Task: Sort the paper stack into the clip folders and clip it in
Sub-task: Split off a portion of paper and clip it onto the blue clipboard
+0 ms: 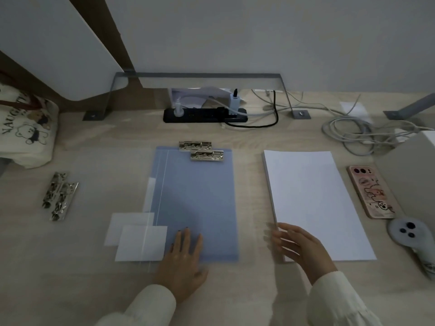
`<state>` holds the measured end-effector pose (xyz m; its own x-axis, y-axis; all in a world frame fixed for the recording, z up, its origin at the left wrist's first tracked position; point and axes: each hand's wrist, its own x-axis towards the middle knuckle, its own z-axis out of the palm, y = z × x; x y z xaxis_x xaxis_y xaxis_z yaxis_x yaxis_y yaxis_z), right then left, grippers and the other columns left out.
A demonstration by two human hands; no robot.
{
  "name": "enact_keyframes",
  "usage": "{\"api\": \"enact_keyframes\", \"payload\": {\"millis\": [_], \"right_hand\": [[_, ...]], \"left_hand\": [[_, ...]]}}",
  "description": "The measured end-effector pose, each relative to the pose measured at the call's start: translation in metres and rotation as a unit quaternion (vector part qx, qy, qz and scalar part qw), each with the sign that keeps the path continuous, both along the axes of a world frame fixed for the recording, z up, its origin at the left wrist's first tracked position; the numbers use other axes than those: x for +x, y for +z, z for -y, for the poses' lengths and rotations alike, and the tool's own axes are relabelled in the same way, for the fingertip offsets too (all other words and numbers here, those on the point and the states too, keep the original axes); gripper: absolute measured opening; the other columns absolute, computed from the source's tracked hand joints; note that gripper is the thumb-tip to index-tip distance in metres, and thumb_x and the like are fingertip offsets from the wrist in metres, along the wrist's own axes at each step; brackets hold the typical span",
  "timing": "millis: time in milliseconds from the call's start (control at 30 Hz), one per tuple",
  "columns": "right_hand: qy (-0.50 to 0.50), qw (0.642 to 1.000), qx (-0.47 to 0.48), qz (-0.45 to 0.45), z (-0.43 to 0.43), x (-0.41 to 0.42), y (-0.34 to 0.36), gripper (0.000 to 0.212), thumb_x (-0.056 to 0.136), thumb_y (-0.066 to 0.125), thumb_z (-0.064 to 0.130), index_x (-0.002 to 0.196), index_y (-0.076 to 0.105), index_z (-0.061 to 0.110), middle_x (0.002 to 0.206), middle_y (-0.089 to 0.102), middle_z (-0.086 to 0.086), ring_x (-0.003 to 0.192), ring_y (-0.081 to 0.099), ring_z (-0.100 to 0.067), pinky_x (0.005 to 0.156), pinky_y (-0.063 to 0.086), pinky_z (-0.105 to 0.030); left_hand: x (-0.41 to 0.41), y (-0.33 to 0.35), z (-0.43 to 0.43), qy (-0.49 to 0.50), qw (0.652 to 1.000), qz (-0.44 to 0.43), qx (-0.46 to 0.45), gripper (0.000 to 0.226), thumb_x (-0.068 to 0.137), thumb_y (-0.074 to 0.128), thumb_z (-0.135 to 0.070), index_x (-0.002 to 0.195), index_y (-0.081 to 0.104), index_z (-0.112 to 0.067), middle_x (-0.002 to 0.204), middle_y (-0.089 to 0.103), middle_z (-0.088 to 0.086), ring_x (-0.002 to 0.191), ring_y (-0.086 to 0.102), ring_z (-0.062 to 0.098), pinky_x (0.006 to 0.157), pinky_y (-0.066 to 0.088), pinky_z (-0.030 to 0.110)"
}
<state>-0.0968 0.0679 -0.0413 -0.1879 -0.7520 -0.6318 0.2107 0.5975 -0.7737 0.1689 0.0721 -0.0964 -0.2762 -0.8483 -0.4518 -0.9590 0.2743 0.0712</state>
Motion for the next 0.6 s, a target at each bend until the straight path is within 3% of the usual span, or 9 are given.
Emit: {"api": "enact_keyframes", "payload": {"millis": [67,167,233,267,300,367,467,533,600], "right_hand": [[-0.01,1.0,-0.004,-0.02,0.003,-0.008,0.005,0.025,0.092,0.038,0.001,0.098,0.062,0.003,0.09,0.068,-0.017,0.072,0.07,-0.02,0.074,0.055,-0.029],[-0.014,0.997,-0.005,-0.071,0.01,-0.024,0.012,0.024,0.091,0.039,-0.001,0.103,0.061,-0.002,0.102,0.063,-0.023,0.088,0.061,-0.033,0.084,0.049,-0.034],[-0.005,0.993,-0.007,-0.121,0.017,-0.033,0.013,0.022,0.09,0.042,-0.001,0.101,0.062,0.0,0.105,0.062,-0.023,0.093,0.059,-0.032,0.084,0.049,-0.035],[0.006,0.989,-0.009,-0.149,0.021,-0.036,0.012,0.022,0.09,0.043,0.001,0.1,0.062,0.002,0.106,0.063,-0.021,0.094,0.059,-0.031,0.087,0.048,-0.035],[0.021,0.983,-0.012,-0.179,0.024,-0.039,0.011,0.022,0.09,0.043,0.002,0.099,0.063,0.005,0.108,0.064,-0.018,0.096,0.059,-0.029,0.089,0.047,-0.036],[0.057,0.967,-0.013,-0.249,0.031,-0.044,0.006,0.024,0.091,0.043,0.007,0.102,0.063,0.011,0.113,0.063,-0.009,0.101,0.057,-0.024,0.094,0.044,-0.036],[0.112,0.935,-0.027,-0.337,0.041,-0.047,0.001,0.03,0.092,0.039,0.009,0.113,0.059,0.013,0.118,0.057,-0.004,0.1,0.05,-0.016,0.089,0.038,-0.026],[0.143,0.916,-0.046,-0.373,0.046,-0.047,-0.005,0.031,0.092,0.039,0.008,0.116,0.058,0.012,0.121,0.056,-0.006,0.101,0.052,-0.016,0.089,0.036,-0.022],[0.164,0.905,-0.047,-0.389,0.048,-0.047,-0.014,0.031,0.092,0.04,0.006,0.118,0.057,0.009,0.123,0.055,-0.008,0.108,0.054,-0.022,0.091,0.036,-0.021]], "left_hand": [[-0.003,0.007,-0.003,0.025,0.999,0.013,0.022,0.086,0.055,0.03,-0.073,0.106,0.066,-0.015,0.101,0.073,0.016,0.089,0.071,0.032,0.056,0.059,0.037],[-0.019,0.027,0.003,0.042,0.998,-0.018,-0.04,0.074,0.062,0.03,-0.068,0.086,0.076,-0.015,0.099,0.074,0.013,0.089,0.072,0.027,0.056,0.06,0.036],[-0.043,0.047,0.009,0.083,0.988,-0.112,-0.068,0.061,0.079,0.033,-0.054,0.109,0.068,-0.014,0.127,0.061,0.009,0.117,0.059,0.023,0.087,0.053,0.034],[-0.06,0.052,0.014,0.122,0.974,-0.18,-0.066,0.058,0.086,0.032,-0.049,0.125,0.056,-0.015,0.14,0.048,0.005,0.132,0.044,0.019,0.103,0.04,0.03],[-0.077,0.056,0.02,0.175,0.948,-0.262,-0.054,0.054,0.09,0.032,-0.045,0.133,0.046,-0.016,0.146,0.04,0.001,0.137,0.034,0.015,0.109,0.028,0.023],[-0.117,0.06,0.032,0.258,0.885,-0.387,0.033,0.042,0.094,0.042,-0.031,0.134,0.042,-0.019,0.145,0.04,-0.003,0.135,0.034,0.011,0.105,0.022,0.015],[-0.167,0.067,0.048,0.33,0.792,-0.488,0.16,0.043,0.095,0.041,-0.018,0.138,0.036,-0.021,0.141,0.041,-0.007,0.13,0.038,0.01,0.098,0.026,0.017],[-0.184,0.063,0.056,0.364,0.758,-0.507,0.19,0.042,0.095,0.037,-0.011,0.136,0.036,-0.024,0.121,0.045,-0.013,0.113,0.041,0.006,0.092,0.029,0.019],[-0.194,0.053,0.062,0.401,0.735,-0.509,0.2,0.035,0.092,0.035,-0.005,0.118,0.043,-0.027,0.096,0.049,-0.015,0.092,0.044,0.006,0.08,0.037,0.022]]}}
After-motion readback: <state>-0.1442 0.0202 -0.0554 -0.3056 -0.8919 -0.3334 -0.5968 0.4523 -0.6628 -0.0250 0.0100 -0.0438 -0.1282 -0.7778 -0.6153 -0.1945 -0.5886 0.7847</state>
